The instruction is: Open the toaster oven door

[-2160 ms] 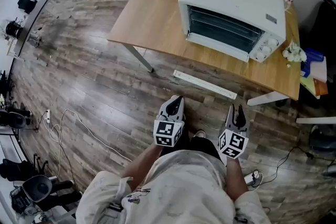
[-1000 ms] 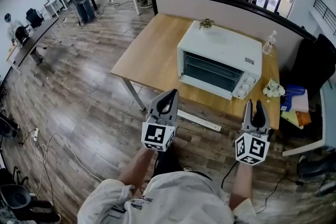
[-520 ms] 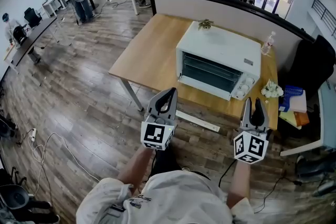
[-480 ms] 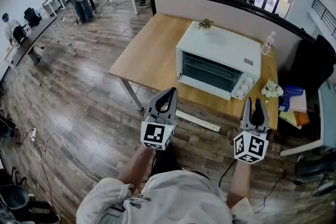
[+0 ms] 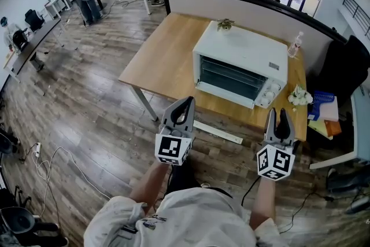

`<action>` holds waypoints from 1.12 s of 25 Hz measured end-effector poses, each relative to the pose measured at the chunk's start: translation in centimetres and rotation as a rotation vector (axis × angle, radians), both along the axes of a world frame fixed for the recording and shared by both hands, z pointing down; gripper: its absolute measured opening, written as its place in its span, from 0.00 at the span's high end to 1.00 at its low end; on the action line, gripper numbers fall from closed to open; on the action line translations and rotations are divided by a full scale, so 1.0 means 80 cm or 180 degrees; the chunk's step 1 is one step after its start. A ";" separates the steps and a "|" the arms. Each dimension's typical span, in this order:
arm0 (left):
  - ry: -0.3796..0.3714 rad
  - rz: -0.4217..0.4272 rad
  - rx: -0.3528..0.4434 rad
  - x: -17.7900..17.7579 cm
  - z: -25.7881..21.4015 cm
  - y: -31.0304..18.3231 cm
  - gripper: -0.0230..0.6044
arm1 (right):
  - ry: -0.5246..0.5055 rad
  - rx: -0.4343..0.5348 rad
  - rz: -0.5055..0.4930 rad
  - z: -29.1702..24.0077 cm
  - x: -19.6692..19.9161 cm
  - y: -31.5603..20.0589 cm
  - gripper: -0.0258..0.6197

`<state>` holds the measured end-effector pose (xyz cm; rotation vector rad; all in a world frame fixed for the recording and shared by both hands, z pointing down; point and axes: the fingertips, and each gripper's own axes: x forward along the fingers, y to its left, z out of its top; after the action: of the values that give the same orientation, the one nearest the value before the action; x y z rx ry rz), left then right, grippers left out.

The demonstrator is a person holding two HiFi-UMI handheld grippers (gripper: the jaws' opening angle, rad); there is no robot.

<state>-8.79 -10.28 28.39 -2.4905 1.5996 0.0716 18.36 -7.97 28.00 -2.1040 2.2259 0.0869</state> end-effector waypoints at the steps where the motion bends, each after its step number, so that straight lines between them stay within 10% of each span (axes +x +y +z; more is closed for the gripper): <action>1: -0.0005 0.0005 -0.0005 0.000 0.000 0.000 0.95 | -0.0004 -0.0008 0.0009 0.001 0.000 0.000 0.74; 11: -0.0031 0.0059 -0.0044 0.005 0.001 0.000 0.95 | 0.0038 -0.0095 0.0175 0.006 0.007 0.002 0.92; 28: -0.0038 0.0010 -0.0096 -0.001 0.012 -0.001 0.95 | 0.0050 -0.0123 0.0175 0.017 0.002 0.000 0.93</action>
<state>-8.84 -10.36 29.37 -2.5112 1.6039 0.0334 18.54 -8.00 29.40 -2.1924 2.1960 0.0646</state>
